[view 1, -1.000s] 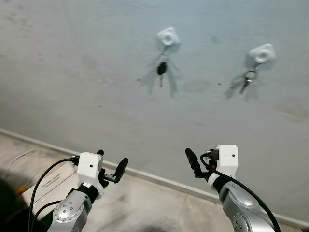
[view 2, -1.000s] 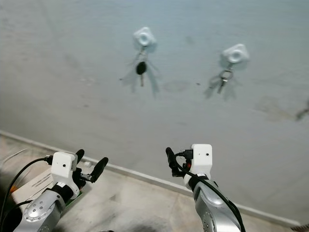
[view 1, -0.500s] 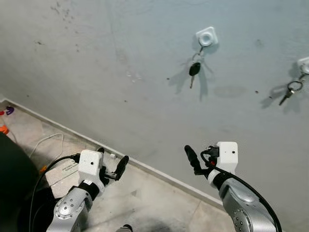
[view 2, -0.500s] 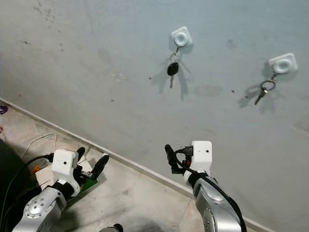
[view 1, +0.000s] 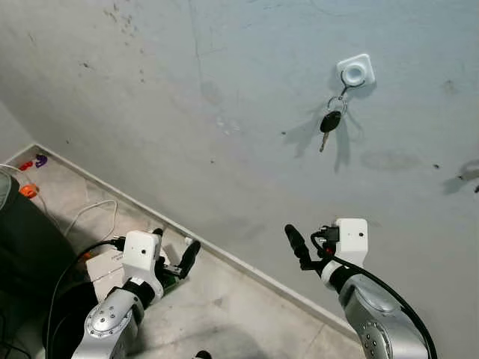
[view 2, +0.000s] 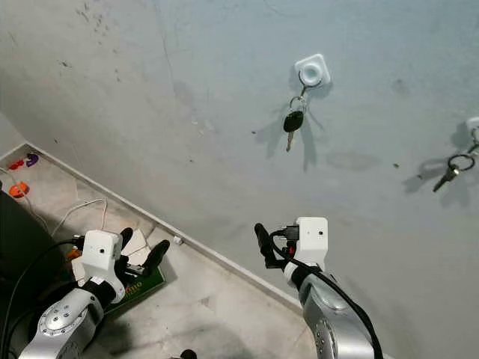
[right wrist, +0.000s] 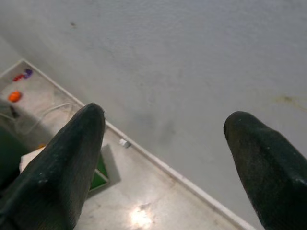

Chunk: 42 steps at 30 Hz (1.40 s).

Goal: Hang keys on a hook

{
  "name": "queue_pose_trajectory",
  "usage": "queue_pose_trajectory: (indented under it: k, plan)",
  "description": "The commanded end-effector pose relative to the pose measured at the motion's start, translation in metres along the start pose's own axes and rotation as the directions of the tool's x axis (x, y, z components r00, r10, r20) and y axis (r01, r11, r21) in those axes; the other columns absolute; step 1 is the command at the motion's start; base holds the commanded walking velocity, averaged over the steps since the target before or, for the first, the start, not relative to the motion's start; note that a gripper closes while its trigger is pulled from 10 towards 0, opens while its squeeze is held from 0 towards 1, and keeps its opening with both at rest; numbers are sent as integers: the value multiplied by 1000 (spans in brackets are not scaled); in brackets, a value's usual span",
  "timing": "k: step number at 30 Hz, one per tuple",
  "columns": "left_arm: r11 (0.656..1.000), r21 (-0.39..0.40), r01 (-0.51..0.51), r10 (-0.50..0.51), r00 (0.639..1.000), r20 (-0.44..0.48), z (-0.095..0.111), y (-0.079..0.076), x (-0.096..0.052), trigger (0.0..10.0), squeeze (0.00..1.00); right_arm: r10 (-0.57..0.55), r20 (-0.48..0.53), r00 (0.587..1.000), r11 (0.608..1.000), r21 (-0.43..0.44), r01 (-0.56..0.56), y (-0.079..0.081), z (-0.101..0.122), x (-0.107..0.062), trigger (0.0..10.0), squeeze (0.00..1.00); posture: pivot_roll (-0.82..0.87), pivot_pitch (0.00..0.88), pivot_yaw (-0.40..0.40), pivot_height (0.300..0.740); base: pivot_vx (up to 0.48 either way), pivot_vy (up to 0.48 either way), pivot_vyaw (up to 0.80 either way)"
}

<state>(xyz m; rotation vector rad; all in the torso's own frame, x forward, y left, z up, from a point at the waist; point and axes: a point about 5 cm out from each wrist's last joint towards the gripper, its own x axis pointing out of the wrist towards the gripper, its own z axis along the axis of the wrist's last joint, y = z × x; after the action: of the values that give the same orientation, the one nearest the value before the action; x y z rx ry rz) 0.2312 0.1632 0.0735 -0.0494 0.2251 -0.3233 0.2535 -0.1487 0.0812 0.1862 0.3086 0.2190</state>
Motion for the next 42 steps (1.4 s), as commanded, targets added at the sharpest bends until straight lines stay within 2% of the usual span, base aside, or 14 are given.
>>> queue_pose_trajectory:
  k: [1, 7, 18, 20, 22, 27, 42]
  plan:
    - [1000, 2, -15, 15, 1000, -24, -4, 3, -3, 10000, 0, 8, -14, 1000, 1000, 8, -8, 1, -2, 1, 10000, 0, -6, 111, 0, 740, 0, 0, 800]
    - [1000, 7, -19, 19, 1000, -20, -3, 3, -3, 10000, 0, 12, -8, 1000, 1000, 13, -12, 1, -1, 1, 10000, 0, -3, 111, -1, 740, 0, 0, 742]
    - [999, 20, -29, 29, 1000, -9, -2, 3, -2, 10000, 0, 22, -11, 1000, 1000, -14, -22, 0, 2, 0, 10000, 0, 1, 93, 3, 740, 0, 0, 0]
    - [999, 35, -33, 33, 999, 8, 3, 4, -3, 10000, 0, 38, -10, 999, 999, -33, -39, 1, 5, -1, 10000, 0, 2, 88, 5, 740, 0, 0, 0]
    - [996, 40, -82, 80, 996, 40, 11, 10, -1, 10000, 0, 57, 1, 998, 997, -54, -57, 0, 11, -2, 10000, 0, 7, 85, 4, 740, 0, 0, 641]
    - [994, 52, -96, 94, 995, 41, 12, 15, 3, 10000, 0, 53, -3, 999, 998, -41, -53, -2, 10, -2, 10000, 0, 12, 74, 4, 740, 0, 0, 644]
    - [995, 38, -94, 92, 995, 35, 11, 12, 11, 10000, 0, 71, -20, 997, 996, -45, -72, 0, 6, 3, 10000, 0, 7, 58, 3, 740, 0, 59, 0]
